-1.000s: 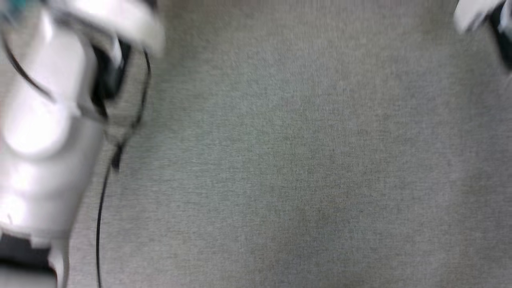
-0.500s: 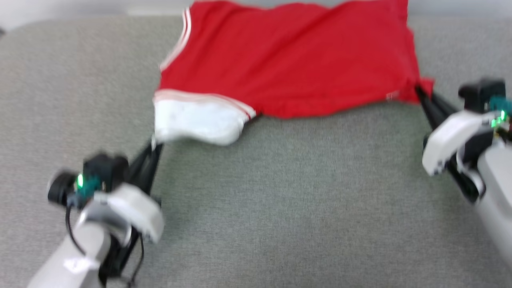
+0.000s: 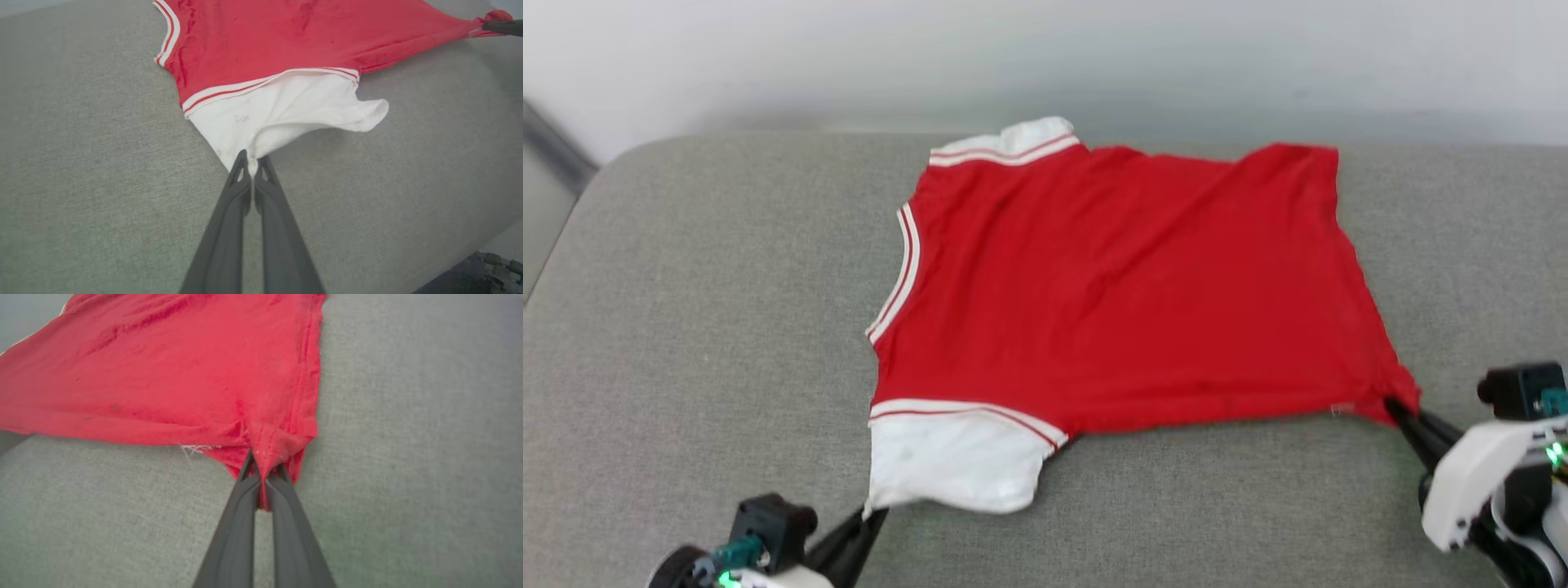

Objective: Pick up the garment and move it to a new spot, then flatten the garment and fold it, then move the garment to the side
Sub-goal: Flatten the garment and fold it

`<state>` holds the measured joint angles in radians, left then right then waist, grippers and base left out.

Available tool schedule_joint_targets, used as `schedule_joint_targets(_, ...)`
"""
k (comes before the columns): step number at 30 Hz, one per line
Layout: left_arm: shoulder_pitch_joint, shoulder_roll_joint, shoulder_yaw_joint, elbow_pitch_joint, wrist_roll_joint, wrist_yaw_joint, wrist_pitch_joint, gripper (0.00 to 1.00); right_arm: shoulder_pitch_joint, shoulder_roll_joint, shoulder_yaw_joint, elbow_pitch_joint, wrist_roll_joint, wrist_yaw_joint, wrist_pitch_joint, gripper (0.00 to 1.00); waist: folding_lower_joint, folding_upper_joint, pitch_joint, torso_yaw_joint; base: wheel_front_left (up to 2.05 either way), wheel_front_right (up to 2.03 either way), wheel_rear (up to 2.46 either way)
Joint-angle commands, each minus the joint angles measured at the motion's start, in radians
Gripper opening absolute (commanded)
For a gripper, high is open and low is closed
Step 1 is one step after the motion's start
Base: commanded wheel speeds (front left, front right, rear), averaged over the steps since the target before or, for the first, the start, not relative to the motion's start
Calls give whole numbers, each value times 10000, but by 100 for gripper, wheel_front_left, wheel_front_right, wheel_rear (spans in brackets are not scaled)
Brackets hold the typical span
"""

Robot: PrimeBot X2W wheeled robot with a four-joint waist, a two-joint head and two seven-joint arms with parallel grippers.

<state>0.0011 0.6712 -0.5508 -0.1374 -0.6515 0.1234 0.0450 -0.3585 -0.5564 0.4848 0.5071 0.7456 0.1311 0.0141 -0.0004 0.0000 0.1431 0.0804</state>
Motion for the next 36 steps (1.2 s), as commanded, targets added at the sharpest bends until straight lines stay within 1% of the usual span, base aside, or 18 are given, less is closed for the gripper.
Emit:
schedule_joint_targets(1, 333, 123, -85, -201, -89, 46, 143, 0, 506, -234, -101, -323, 196, -7, 251, 0, 4, 0, -248, -56, 0, 0, 0)
schedule_joint_targets(5, 978, 390, -124, -729, -396, 144, 403, 0, 1568, -720, -466, -1096, 379, -7, 930, 0, 4, 0, -478, -129, 0, 0, 0)
schedule_joint_targets(8, 1396, 642, -191, -1090, -527, 203, 631, 0, 2342, -918, -882, -1679, 437, -7, 1462, 0, 4, 0, -589, -180, 0, 0, 0)
schedule_joint_targets(11, 1714, 887, -263, -1380, -723, 156, 916, 0, 3077, -1021, -1377, -2267, 456, -7, 2020, 0, 4, 0, -642, -235, 0, 0, 0)
schedule_joint_targets(16, 2165, 1220, -481, -1807, -1115, 7, 1488, 0, 4202, -846, -2138, -3156, 364, -7, 2927, 0, 4, 0, -689, -334, 0, 0, 0)
schedule_joint_targets(21, 2339, 1362, -532, -2054, -1231, 45, 1649, 0, 4978, -639, -2873, -4003, 219, -7, 3657, 0, 4, 0, -636, -410, 0, 0, 0)
schedule_joint_targets(24, 2120, 1393, -385, -2132, -1129, 49, 1495, 0, 5207, -456, -3279, -4418, 96, -7, 3848, 0, 4, 0, -585, -438, 0, 0, 0)
schedule_joint_targets(26, 1867, 1407, -280, -2225, -995, -58, 1268, 0, 5207, -224, -3482, -4730, 293, -5, 4005, 0, 4, 0, -516, -461, 0, 0, 0)
schedule_joint_targets(27, 1766, 1327, -164, -2234, -1001, -32, 1102, 0, 5181, -135, -3578, -4898, 389, -5, 4092, 0, 4, 0, -478, -466, 0, 0, 0)
schedule_joint_targets(32, 1112, 1161, 220, -2150, -666, -60, 502, 0, 4857, 16, -4020, -5597, 368, -5, 4491, 0, 4, 0, -190, -512, 0, 0, 0)
schedule_joint_targets(36, 345, 987, 404, -2013, -459, -88, 381, 0, 4426, 95, -4419, -5904, 155, -5, 4758, 0, 4, 0, 206, -551, 0, 0, 0)
